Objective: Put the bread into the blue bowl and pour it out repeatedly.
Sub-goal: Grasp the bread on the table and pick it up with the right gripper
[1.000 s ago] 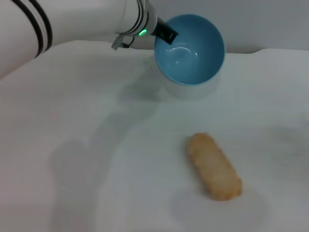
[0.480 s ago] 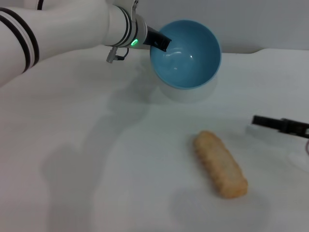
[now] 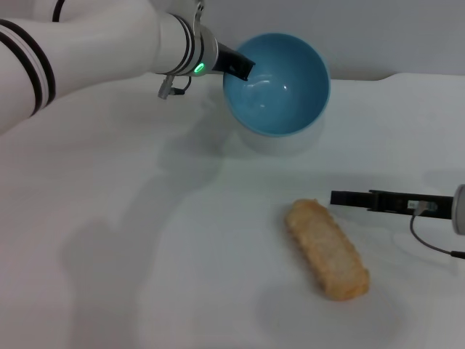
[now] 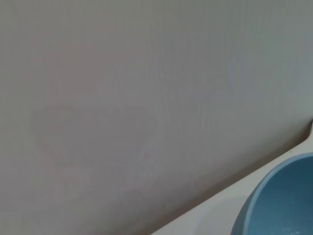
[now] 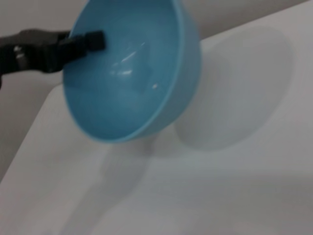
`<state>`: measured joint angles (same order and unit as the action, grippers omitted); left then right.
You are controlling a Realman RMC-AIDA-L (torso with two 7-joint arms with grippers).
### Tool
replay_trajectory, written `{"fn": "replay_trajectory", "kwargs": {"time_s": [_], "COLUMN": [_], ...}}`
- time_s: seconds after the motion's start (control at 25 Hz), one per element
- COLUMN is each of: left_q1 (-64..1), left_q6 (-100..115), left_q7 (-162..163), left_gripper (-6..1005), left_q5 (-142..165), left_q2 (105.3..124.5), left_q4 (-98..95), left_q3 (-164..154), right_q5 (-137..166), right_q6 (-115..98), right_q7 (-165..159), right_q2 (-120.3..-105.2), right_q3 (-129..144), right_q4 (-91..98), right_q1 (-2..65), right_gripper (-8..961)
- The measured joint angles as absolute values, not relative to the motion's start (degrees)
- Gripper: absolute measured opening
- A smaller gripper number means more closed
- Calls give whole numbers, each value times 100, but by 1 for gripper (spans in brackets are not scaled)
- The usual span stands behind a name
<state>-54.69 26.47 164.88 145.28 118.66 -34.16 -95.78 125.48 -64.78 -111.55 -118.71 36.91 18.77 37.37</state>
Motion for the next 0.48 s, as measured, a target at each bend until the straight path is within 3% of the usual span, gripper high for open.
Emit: {"fn": "replay_trajectory", "kwargs": {"time_s": [0.48], "left_q1": [-5439], "left_q6": [2635], "left_q7": [16485], "left_gripper": [-1], "left_q5": [14518], "left_q2": [11882], "left_q4": [-3419], "left_q3": [-9605], "right_q5": [12547], "right_q6": [-6230], "right_q7": [-11164], "right_q2": [-11883], "right_q3": [4049], "right_q4": [1453], "right_q1": [3916], "right_gripper": [396]}}
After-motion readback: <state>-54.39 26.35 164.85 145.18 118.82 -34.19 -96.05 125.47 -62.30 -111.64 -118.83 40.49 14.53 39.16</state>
